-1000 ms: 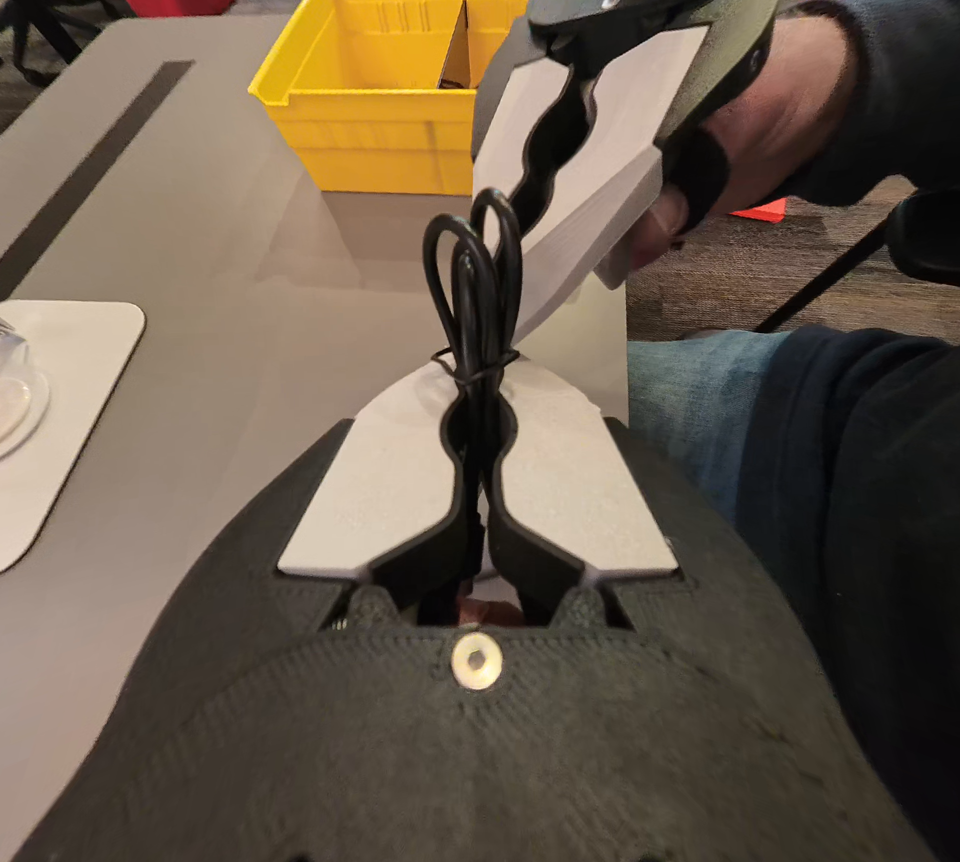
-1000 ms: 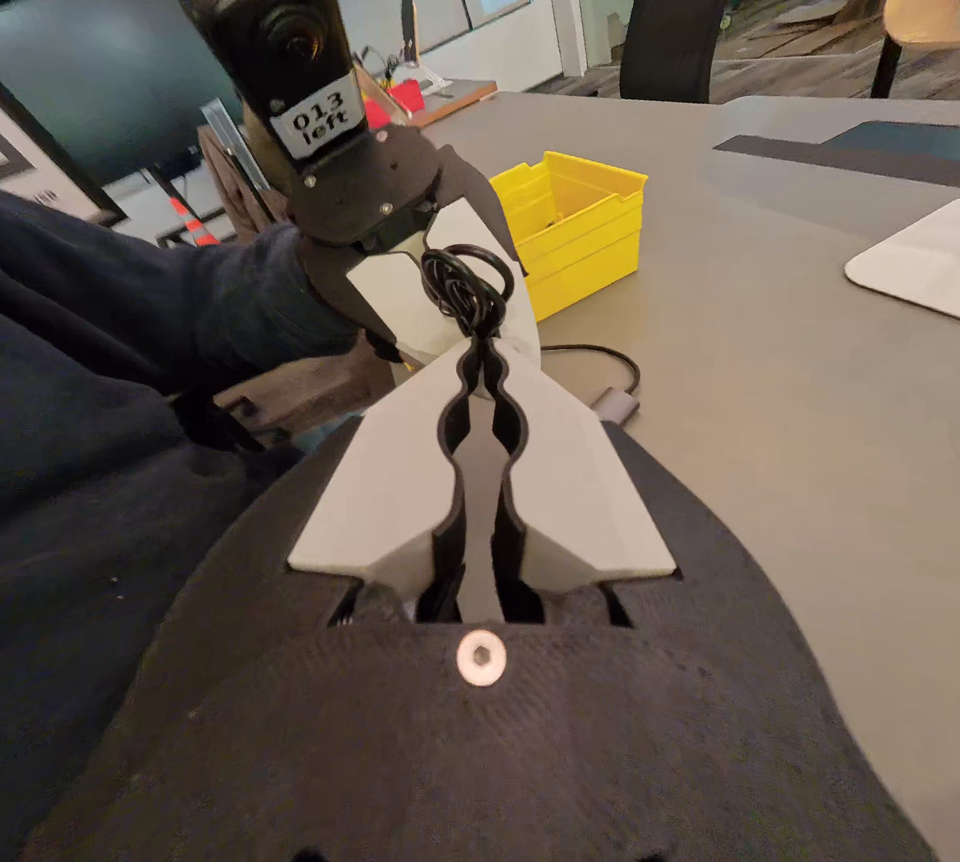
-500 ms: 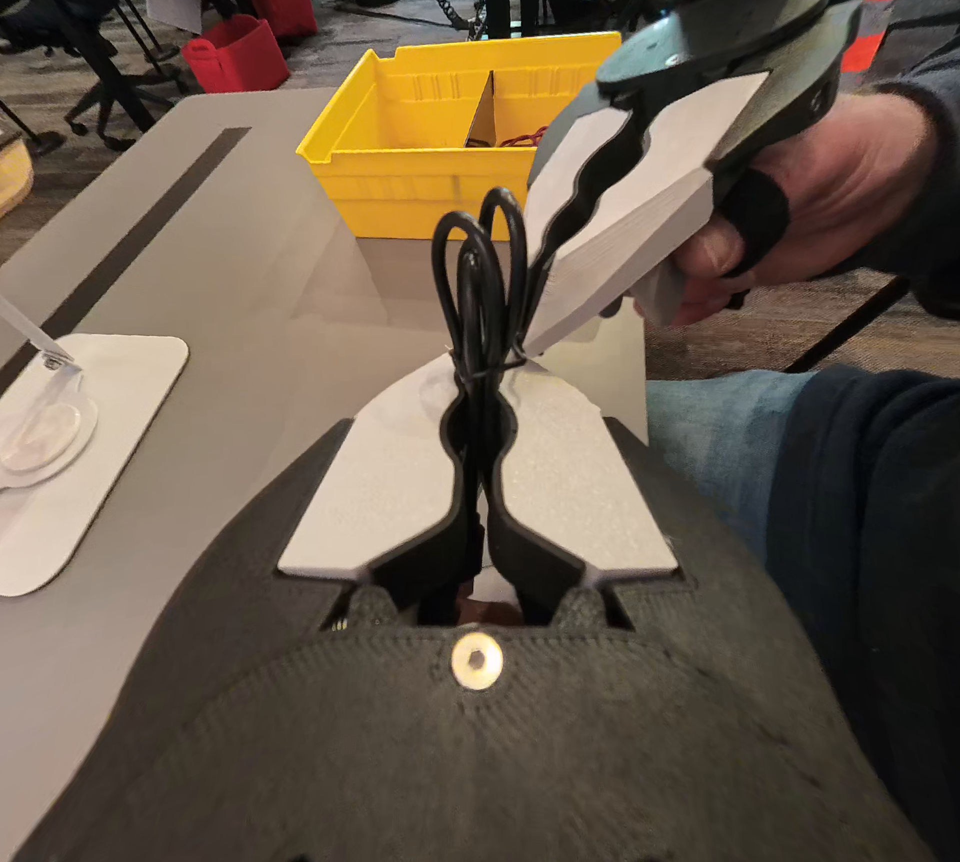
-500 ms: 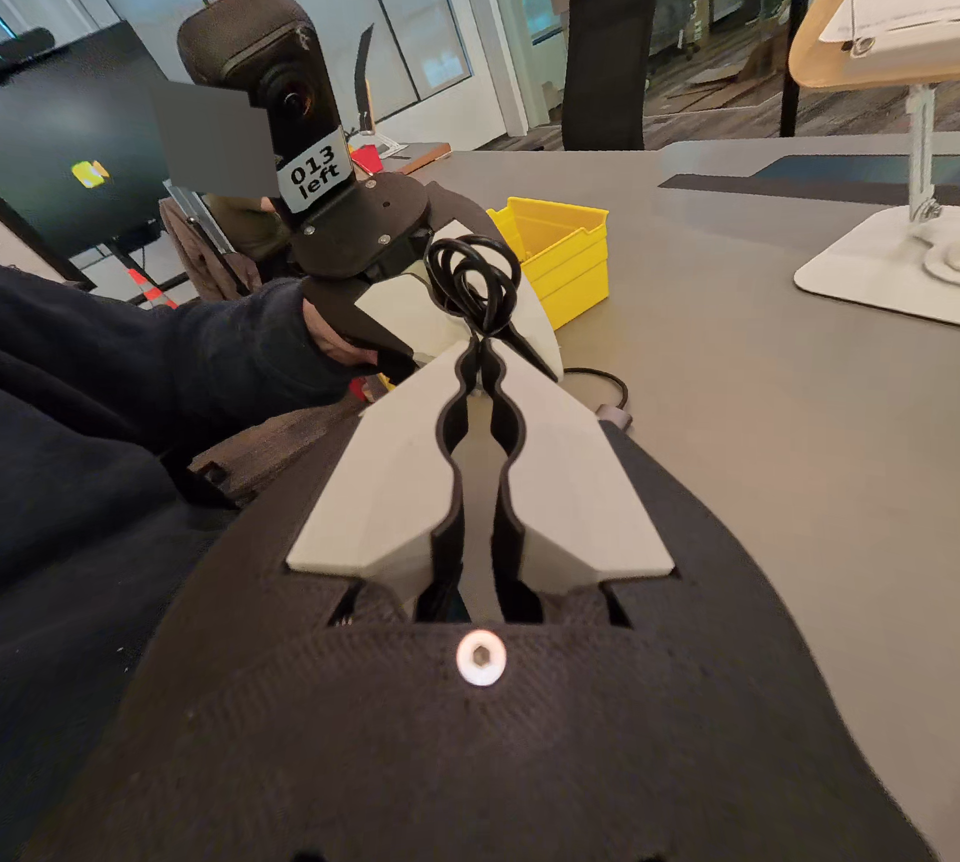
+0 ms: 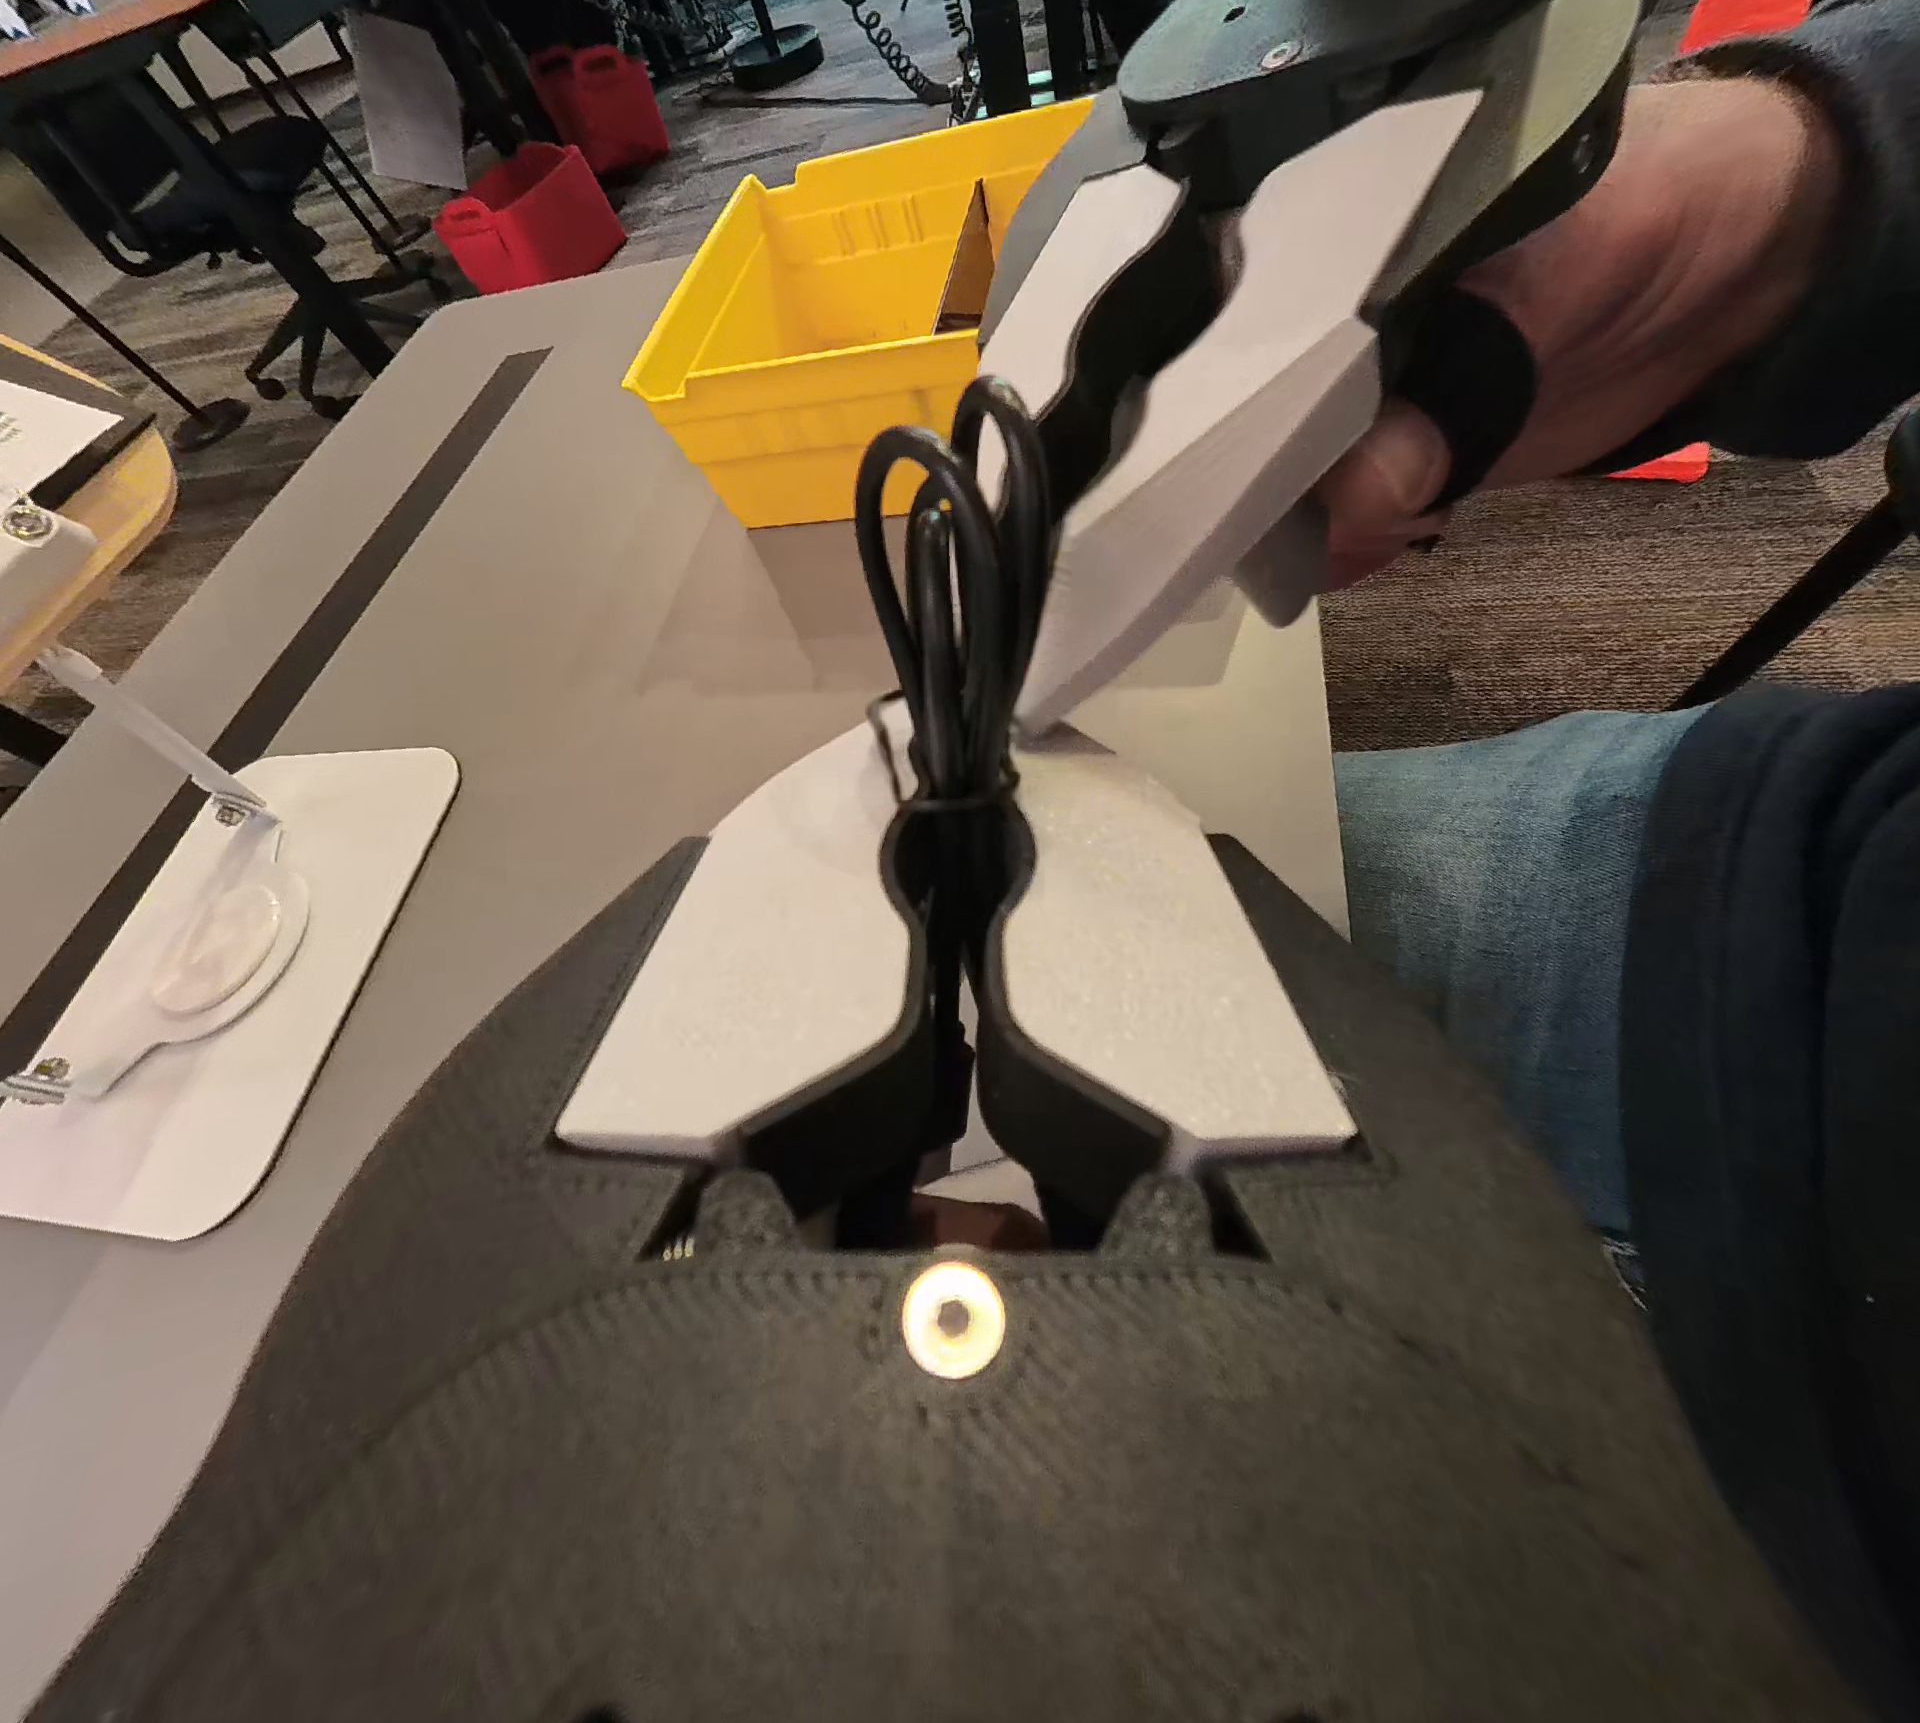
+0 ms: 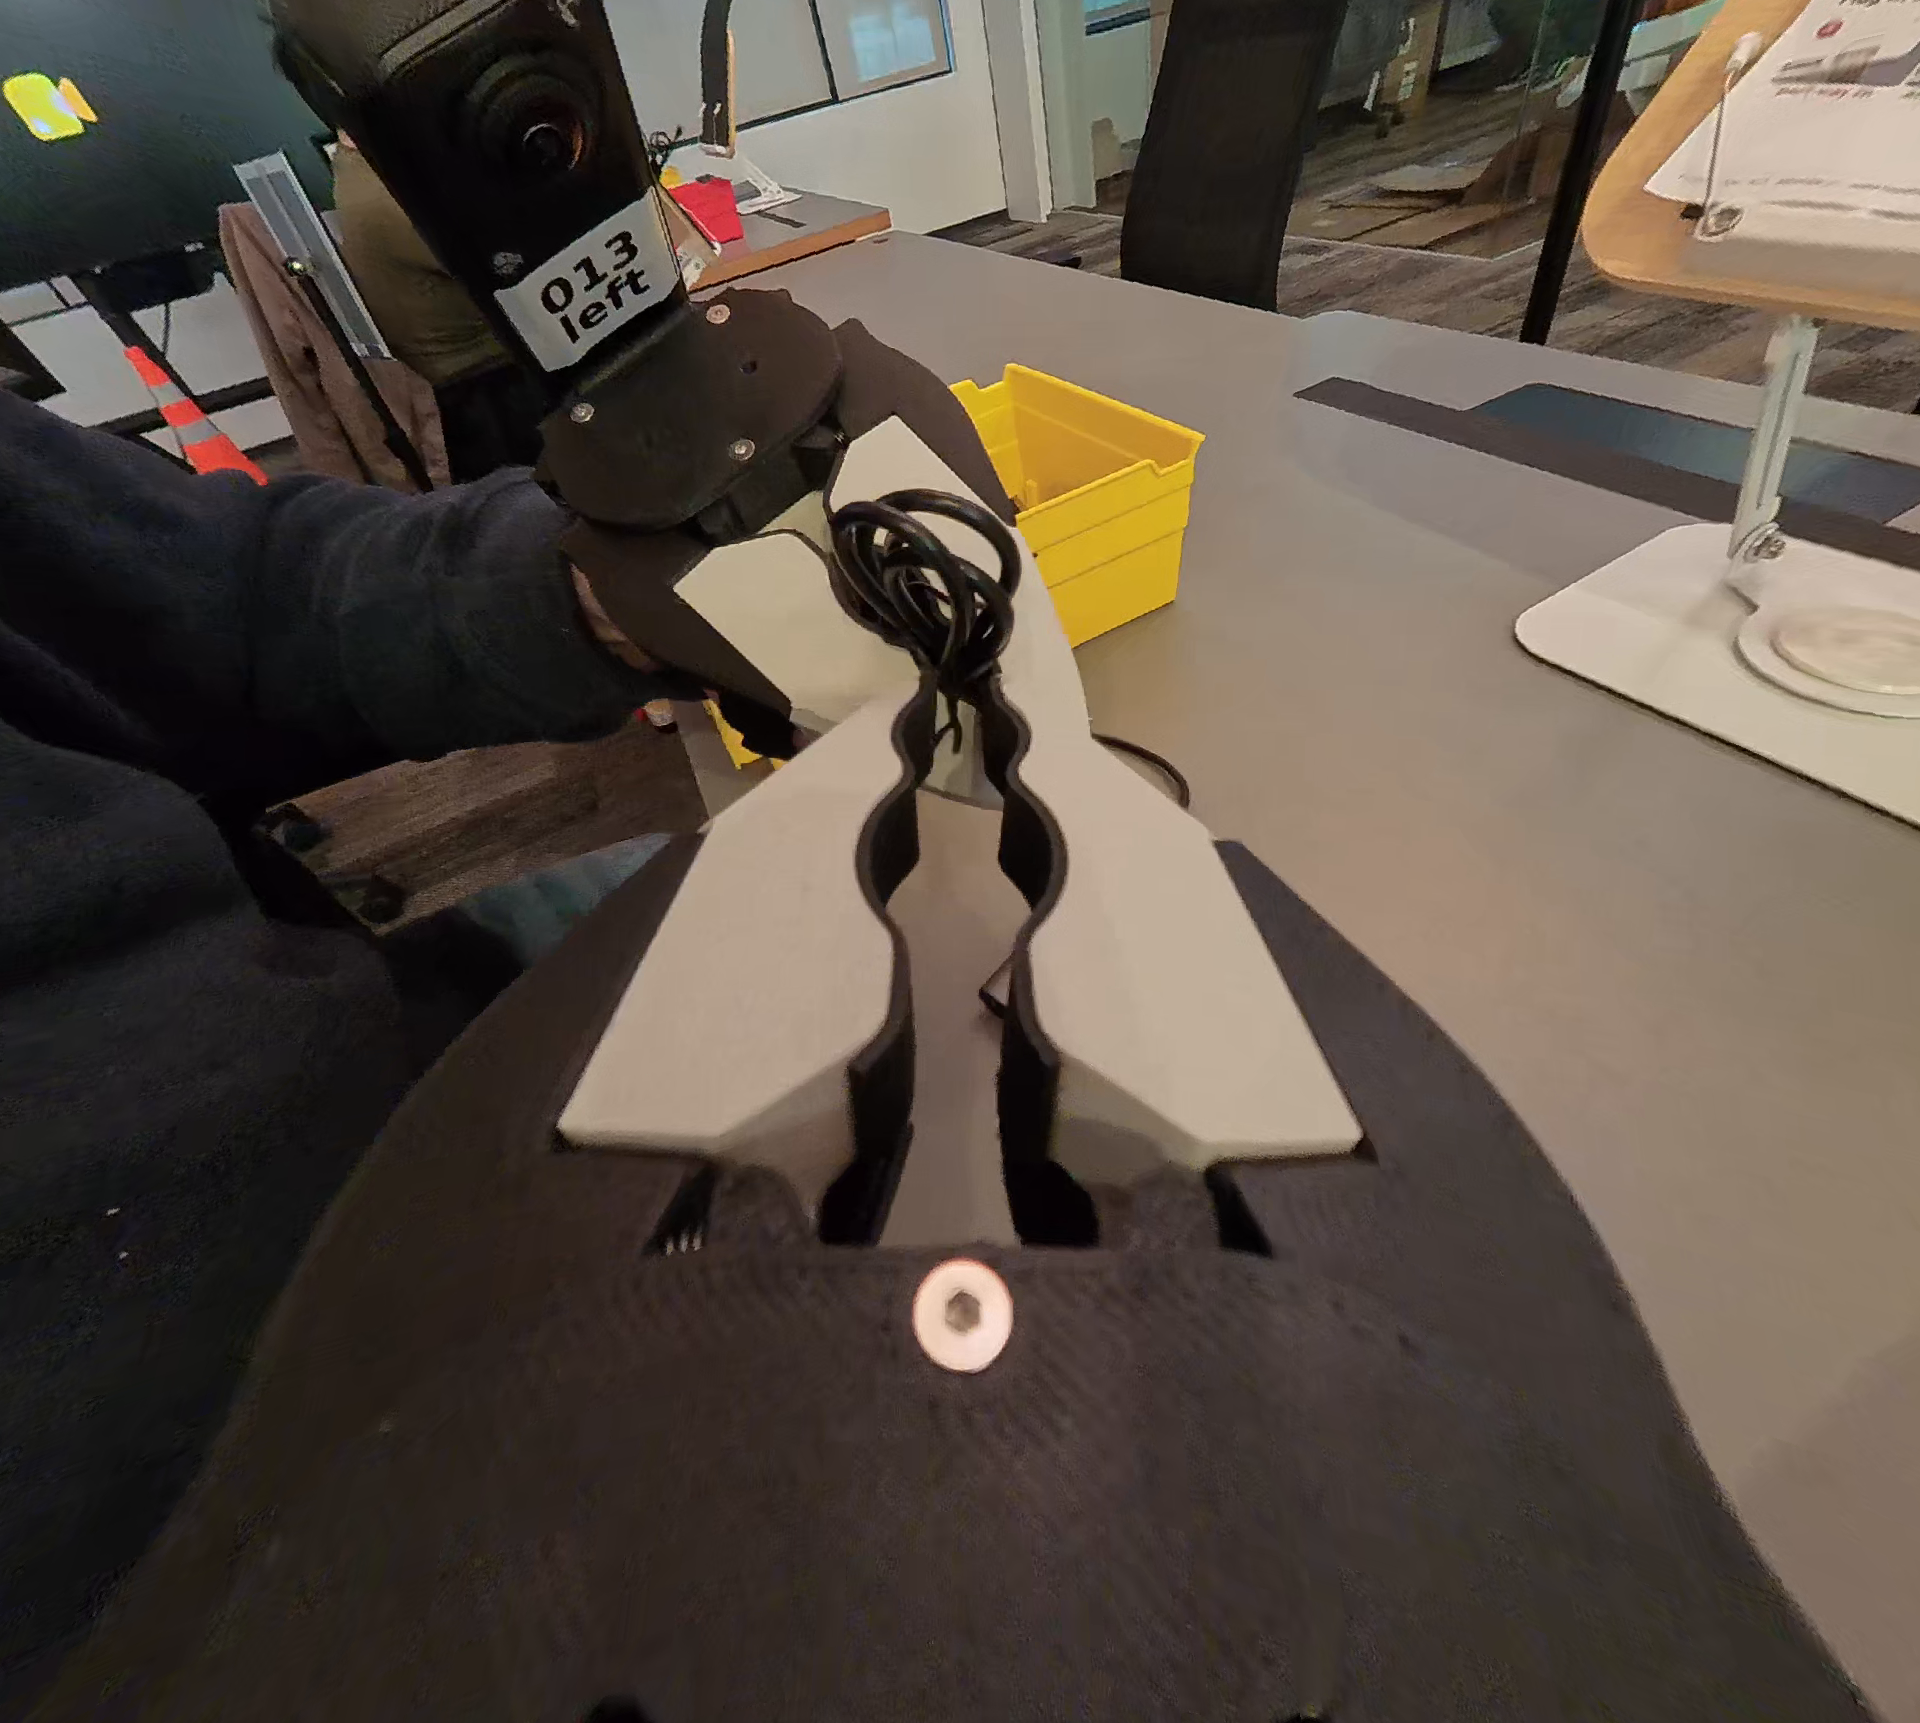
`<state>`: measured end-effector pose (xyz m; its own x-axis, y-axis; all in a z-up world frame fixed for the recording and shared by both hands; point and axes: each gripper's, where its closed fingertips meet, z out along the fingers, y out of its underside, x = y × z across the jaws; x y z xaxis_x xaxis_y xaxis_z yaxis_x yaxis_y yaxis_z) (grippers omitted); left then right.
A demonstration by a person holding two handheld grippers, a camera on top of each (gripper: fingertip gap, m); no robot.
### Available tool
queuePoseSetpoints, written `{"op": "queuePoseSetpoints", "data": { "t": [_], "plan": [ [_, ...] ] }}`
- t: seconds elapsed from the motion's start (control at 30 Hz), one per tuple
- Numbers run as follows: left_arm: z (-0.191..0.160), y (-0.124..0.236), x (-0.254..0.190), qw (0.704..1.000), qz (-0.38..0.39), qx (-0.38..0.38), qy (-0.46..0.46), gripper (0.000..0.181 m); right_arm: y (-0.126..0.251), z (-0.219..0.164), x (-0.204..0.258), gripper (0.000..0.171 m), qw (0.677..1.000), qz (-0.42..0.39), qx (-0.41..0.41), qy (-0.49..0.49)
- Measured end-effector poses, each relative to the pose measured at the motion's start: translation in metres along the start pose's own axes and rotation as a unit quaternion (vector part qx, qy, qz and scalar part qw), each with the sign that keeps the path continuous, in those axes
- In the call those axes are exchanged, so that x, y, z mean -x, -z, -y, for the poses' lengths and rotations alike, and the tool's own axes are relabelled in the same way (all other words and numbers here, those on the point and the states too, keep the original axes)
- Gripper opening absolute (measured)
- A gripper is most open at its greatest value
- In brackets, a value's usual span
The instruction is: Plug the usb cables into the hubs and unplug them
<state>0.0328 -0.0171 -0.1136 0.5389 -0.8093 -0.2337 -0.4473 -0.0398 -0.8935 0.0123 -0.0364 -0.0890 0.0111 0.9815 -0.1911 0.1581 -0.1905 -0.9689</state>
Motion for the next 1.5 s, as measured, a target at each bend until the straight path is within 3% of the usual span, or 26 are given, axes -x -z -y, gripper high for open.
{"op": "queuePoseSetpoints", "data": {
  "t": [0.4,0.73,1.0,1.33,1.5],
  "plan": [
    [-0.001,-0.003,-0.001,1.000,-0.009,0.008,0.014,0.003,0.006,-0.002,-0.001,0.000,1.000,-0.014,0.007,0.024],
    [-0.012,-0.002,-0.023,0.978,-0.135,0.052,0.152,0.005,0.009,-0.013,-0.008,0.000,0.958,-0.085,0.131,0.239],
    [-0.007,0.006,-0.034,0.965,-0.198,0.028,0.168,0.023,0.016,-0.003,-0.012,0.000,0.985,-0.044,0.080,0.147],
    [-0.002,0.013,-0.042,0.948,-0.246,0.015,0.200,0.036,0.015,-0.007,-0.021,0.000,0.987,-0.055,0.073,0.133],
    [0.006,0.017,-0.050,0.950,-0.259,-0.007,0.172,0.046,0.019,-0.008,-0.031,0.000,0.989,-0.062,0.062,0.117]
  ]
}}
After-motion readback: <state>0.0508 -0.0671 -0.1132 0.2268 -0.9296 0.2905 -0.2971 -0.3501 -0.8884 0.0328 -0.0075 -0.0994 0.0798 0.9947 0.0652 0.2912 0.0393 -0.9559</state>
